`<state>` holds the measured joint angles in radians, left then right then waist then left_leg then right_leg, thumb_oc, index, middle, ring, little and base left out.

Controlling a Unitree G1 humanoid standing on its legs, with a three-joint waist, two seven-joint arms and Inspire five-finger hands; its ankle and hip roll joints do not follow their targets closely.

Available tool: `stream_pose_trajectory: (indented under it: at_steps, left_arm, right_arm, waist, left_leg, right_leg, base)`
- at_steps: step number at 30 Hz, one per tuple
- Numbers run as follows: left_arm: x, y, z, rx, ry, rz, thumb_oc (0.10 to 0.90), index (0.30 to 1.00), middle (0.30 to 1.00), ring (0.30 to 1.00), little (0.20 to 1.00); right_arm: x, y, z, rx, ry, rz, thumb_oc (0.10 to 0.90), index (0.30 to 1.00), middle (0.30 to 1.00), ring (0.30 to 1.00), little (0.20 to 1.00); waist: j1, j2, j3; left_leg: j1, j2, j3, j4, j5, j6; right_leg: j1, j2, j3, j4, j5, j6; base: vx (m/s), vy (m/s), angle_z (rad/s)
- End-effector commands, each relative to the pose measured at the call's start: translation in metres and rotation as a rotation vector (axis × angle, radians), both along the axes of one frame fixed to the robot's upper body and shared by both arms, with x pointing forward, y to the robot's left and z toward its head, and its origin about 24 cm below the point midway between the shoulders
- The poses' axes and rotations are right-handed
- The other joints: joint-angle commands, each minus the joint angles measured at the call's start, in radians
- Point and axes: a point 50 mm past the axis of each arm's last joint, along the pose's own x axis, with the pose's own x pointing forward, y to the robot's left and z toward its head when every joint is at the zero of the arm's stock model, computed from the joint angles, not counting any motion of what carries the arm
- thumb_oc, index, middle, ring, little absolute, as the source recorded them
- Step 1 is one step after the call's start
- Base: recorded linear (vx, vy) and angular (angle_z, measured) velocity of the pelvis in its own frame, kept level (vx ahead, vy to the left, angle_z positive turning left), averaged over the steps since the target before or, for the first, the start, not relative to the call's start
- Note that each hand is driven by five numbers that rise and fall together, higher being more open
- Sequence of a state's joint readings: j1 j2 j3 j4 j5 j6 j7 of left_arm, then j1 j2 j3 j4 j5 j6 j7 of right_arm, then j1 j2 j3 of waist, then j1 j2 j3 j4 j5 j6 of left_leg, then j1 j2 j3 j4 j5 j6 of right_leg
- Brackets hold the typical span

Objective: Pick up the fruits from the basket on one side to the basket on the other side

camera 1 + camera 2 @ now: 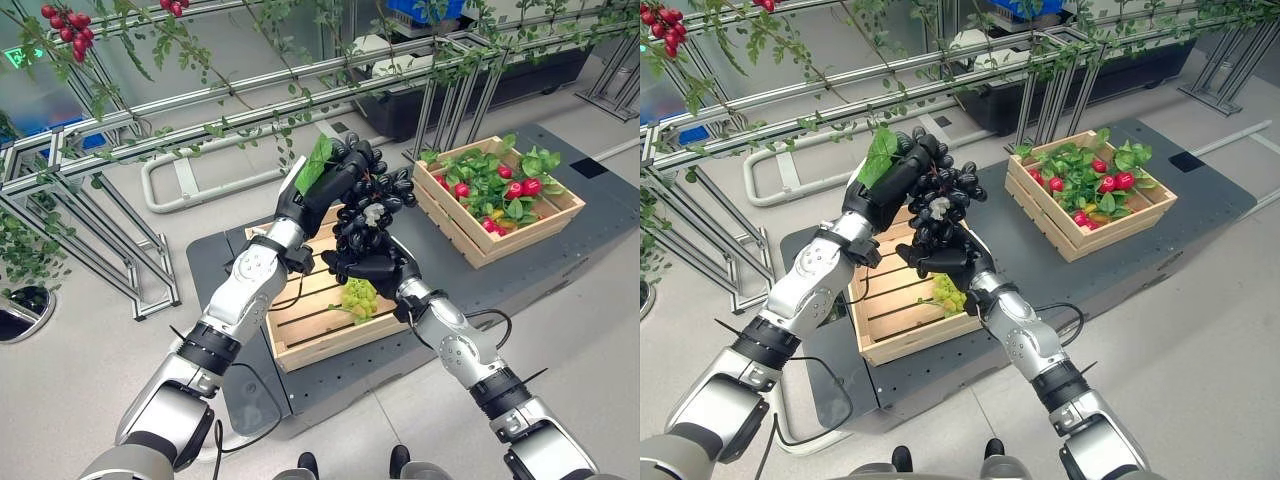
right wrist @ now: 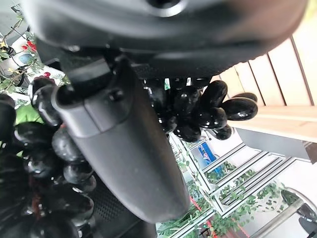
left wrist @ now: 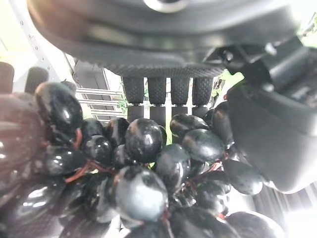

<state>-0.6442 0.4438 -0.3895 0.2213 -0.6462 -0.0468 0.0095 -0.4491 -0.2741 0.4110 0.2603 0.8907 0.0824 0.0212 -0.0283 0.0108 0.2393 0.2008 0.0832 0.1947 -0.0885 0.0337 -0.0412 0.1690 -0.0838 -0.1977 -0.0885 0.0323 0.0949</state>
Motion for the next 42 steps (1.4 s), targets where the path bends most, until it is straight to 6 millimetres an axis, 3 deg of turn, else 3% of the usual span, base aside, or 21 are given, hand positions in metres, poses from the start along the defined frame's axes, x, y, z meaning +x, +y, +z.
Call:
stream_pose_trajectory:
  at_steps: [1,6,20,26,27,28,42]
  left_arm:
    - [-0.003,-0.021,0.038,-0.016,-0.180,-0.089,0.400,0.300,0.300,0.300,0.300]
    - [-0.002,-0.017,0.031,0.029,-0.175,-0.057,0.400,0.300,0.300,0.300,0.300]
    - [0.007,0.018,0.013,0.074,-0.134,0.103,0.400,0.300,0.300,0.300,0.300]
    - [0.007,0.017,0.010,0.052,-0.123,0.100,0.400,0.300,0.300,0.300,0.300]
    - [0.007,0.017,0.010,0.049,-0.122,0.097,0.400,0.300,0.300,0.300,0.300]
    - [0.007,0.015,0.010,0.045,-0.121,0.091,0.400,0.300,0.300,0.300,0.300]
    - [0.007,-0.003,0.004,0.000,-0.088,0.035,0.400,0.300,0.300,0.300,0.300]
  right_arm:
    - [0.010,0.031,0.060,0.202,-0.215,0.047,0.800,0.900,0.900,0.900,0.900]
    - [0.010,0.028,0.065,0.224,-0.233,0.021,0.800,0.900,0.900,0.900,0.900]
    - [0.009,0.013,0.063,0.269,-0.248,-0.083,0.800,0.900,0.900,0.900,0.900]
    - [0.008,0.014,0.064,0.295,-0.259,-0.070,0.800,0.900,0.900,0.900,0.900]
    - [0.008,0.015,0.066,0.307,-0.275,-0.061,0.773,0.860,0.860,0.860,0.860]
    - [0.007,0.016,0.070,0.328,-0.302,-0.039,0.400,0.300,0.300,0.300,0.300]
    - [0.008,0.023,0.074,0.371,-0.297,-0.028,0.400,0.300,0.300,0.300,0.300]
  waist:
    - [0.012,0.002,-0.164]
    - [0.014,-0.001,-0.167]
    - [0.011,0.004,-0.166]
    - [0.010,0.005,-0.166]
    - [0.010,0.005,-0.166]
    - [0.011,0.004,-0.165]
    - [0.009,-0.004,-0.172]
  left_leg:
    - [0.012,-0.014,-0.036,0.001,-0.091,0.017]
    - [0.017,-0.013,-0.037,0.001,-0.093,0.019]
    - [0.016,-0.009,-0.034,0.001,-0.092,0.019]
    - [0.015,-0.008,-0.032,0.001,-0.091,0.018]
    - [0.015,-0.008,-0.033,0.001,-0.091,0.019]
    - [0.014,-0.008,-0.035,0.001,-0.091,0.019]
    - [0.014,-0.005,-0.038,0.001,-0.094,0.019]
  right_leg:
    - [0.035,-0.036,-0.023,0.001,-0.058,-0.025]
    - [0.038,-0.035,-0.022,0.001,-0.058,-0.026]
    - [0.034,-0.037,-0.019,0.001,-0.057,-0.024]
    - [0.032,-0.037,-0.021,0.001,-0.056,-0.023]
    - [0.032,-0.037,-0.021,0.001,-0.055,-0.024]
    - [0.032,-0.037,-0.022,0.001,-0.055,-0.024]
    - [0.030,-0.034,-0.018,0.001,-0.055,-0.023]
  base:
    - [0.00,0.000,0.00]
    - [0.00,0.000,0.00]
    - [0.00,0.000,0.00]
    - [0.00,0.000,0.00]
    - [0.00,0.000,0.00]
    - [0.00,0.000,0.00]
    - [0.00,0.000,0.00]
